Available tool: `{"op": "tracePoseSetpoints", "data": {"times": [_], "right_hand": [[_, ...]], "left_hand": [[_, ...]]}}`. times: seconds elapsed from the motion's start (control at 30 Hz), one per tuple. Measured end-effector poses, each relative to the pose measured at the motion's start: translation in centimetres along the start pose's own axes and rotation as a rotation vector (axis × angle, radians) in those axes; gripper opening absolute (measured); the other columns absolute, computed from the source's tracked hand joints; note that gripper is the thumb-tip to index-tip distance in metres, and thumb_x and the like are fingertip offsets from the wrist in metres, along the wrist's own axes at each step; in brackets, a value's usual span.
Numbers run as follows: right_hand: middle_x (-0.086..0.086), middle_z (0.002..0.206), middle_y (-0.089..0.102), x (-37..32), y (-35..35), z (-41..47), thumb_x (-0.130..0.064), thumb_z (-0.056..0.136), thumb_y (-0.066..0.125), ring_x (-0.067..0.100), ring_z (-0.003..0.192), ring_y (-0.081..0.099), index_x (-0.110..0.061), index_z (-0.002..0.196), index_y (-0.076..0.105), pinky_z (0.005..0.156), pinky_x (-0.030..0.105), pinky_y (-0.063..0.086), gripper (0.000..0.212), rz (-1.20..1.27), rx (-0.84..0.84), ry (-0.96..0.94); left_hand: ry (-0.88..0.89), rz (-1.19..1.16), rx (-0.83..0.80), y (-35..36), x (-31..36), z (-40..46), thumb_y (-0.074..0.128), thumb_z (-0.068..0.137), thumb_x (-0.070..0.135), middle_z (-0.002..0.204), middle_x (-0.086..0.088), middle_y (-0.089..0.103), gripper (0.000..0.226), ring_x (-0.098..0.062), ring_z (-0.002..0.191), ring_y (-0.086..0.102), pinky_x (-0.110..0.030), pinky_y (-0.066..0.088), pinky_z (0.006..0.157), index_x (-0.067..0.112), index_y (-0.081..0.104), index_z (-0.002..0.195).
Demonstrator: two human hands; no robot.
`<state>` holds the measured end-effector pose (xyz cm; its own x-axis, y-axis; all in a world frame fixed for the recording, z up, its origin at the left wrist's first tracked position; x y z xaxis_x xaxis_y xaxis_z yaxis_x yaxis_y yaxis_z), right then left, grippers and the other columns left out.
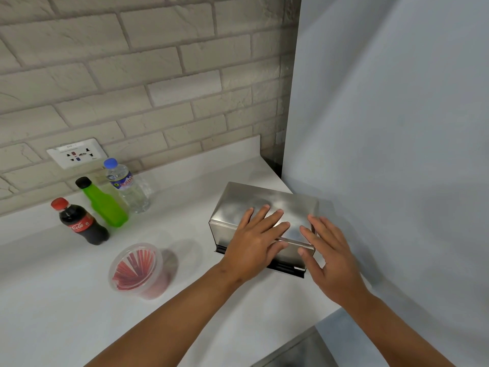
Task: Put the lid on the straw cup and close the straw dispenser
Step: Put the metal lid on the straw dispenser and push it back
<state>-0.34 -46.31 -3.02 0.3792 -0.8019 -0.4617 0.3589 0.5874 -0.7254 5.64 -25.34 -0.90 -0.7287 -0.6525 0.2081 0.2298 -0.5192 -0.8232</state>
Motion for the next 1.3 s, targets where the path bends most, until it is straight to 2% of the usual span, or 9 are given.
{"op": "tracePoseSetpoints", "data": {"times": [0.17, 0.37, 0.6, 0.73, 0.9, 1.07, 1.13, 1.2, 1.3], "right_hand": [[-0.011, 0.163, 0.034, -0.5, -0.6, 1.7, -0.042, 0.106, 0.045, -0.009, 0.155, 0.01, -0.017, 0.155, 0.045, 0.126, 0.019, 0.013, 0.055, 0.092, -0.064, 0.161], [-0.002, 0.17, 0.029, 0.2, -0.1, 4.7, -0.034, 0.107, 0.048, 0.013, 0.158, 0.021, -0.014, 0.16, 0.037, 0.129, 0.041, 0.022, 0.057, 0.159, -0.149, 0.34], [0.001, 0.164, 0.041, 0.6, 0.0, 4.9, -0.029, 0.104, 0.056, 0.017, 0.154, 0.033, -0.012, 0.154, 0.047, 0.125, 0.043, 0.031, 0.053, 0.16, -0.118, 0.331], [0.002, 0.162, 0.044, 0.8, -0.3, 5.1, -0.037, 0.103, 0.053, 0.019, 0.151, 0.037, -0.013, 0.152, 0.049, 0.123, 0.044, 0.035, 0.055, 0.161, -0.133, 0.313], [-0.003, 0.159, 0.048, 1.1, -1.1, 5.8, -0.047, 0.098, 0.055, 0.019, 0.149, 0.039, -0.017, 0.149, 0.053, 0.118, 0.031, 0.029, 0.058, 0.11, -0.191, 0.347], [-0.001, 0.139, 0.063, 0.5, -2.4, 7.8, -0.04, 0.094, 0.066, 0.028, 0.139, 0.046, -0.021, 0.137, 0.062, 0.115, 0.043, 0.039, 0.047, 0.054, -0.265, 0.346], [0.0, 0.132, 0.068, -0.8, -2.2, 9.1, -0.032, 0.094, 0.07, 0.027, 0.126, 0.057, -0.016, 0.134, 0.066, 0.109, 0.036, 0.042, 0.043, 0.06, -0.293, 0.282], [0.001, 0.134, 0.068, -2.3, -1.3, 10.4, -0.03, 0.096, 0.068, 0.025, 0.126, 0.059, -0.013, 0.134, 0.066, 0.108, 0.032, 0.042, 0.041, 0.049, -0.379, 0.198], [0.0, 0.151, 0.057, -4.4, 0.8, 12.1, -0.036, 0.102, 0.06, 0.025, 0.144, 0.046, -0.014, 0.143, 0.059, 0.118, 0.033, 0.034, 0.047, 0.011, -0.503, 0.069]], "left_hand": [[-0.049, -0.085, 0.004, -0.5, 0.5, 1.4, 0.062, 0.102, 0.024, 0.137, -0.013, 0.068, 0.028, -0.039, 0.133, 0.058, -0.051, 0.042, 0.112, 0.009, 0.073, 0.124], [-0.059, -0.095, -0.211, -1.3, -0.8, 5.2, 0.059, 0.103, 0.028, 0.151, -0.016, 0.058, 0.045, -0.037, 0.142, 0.048, -0.047, 0.034, 0.121, 0.005, 0.06, 0.142], [-0.074, -0.108, -0.275, -1.1, -1.5, 5.7, 0.058, 0.101, 0.037, 0.153, -0.011, 0.059, 0.05, -0.03, 0.146, 0.047, -0.04, 0.027, 0.121, 0.012, 0.062, 0.143], [-0.056, -0.119, -0.287, -1.1, -1.8, 5.9, 0.057, 0.1, 0.038, 0.153, -0.011, 0.059, 0.05, -0.029, 0.145, 0.048, -0.037, 0.027, 0.121, 0.012, 0.063, 0.142], [-0.076, -0.2, -0.31, -1.6, -2.2, 6.0, 0.049, 0.106, 0.041, 0.151, -0.008, 0.06, 0.049, -0.02, 0.144, 0.045, -0.034, 0.028, 0.119, 0.013, 0.061, 0.144], [-0.168, -0.302, -0.264, -3.6, -3.4, 5.2, 0.047, 0.105, 0.044, 0.139, -0.002, 0.066, 0.046, -0.017, 0.125, 0.057, -0.031, 0.048, 0.105, 0.016, 0.061, 0.139], [-0.247, -0.262, -0.203, -4.4, -4.7, 4.0, 0.049, 0.105, 0.043, 0.143, 0.001, 0.064, 0.045, -0.016, 0.129, 0.057, -0.029, 0.046, 0.108, 0.019, 0.061, 0.142], [-0.335, -0.238, -0.092, -5.1, -6.1, 2.4, 0.052, 0.105, 0.04, 0.143, 0.002, 0.064, 0.042, -0.014, 0.131, 0.057, -0.029, 0.045, 0.11, 0.019, 0.065, 0.139], [-0.539, -0.34, 0.076, -5.6, -8.4, -0.4, 0.059, 0.105, 0.028, 0.136, 0.008, 0.065, 0.032, -0.003, 0.124, 0.056, -0.017, 0.043, 0.108, 0.018, 0.07, 0.133]]}}
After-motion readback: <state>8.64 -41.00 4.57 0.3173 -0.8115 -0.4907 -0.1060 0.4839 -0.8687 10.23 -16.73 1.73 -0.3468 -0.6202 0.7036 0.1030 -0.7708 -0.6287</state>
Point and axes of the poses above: each hand's wrist, its own z-axis towards the middle knuckle, its own y-axis out of the palm, x = y × z, the point moved 1 cm from there along z, towards the middle knuckle
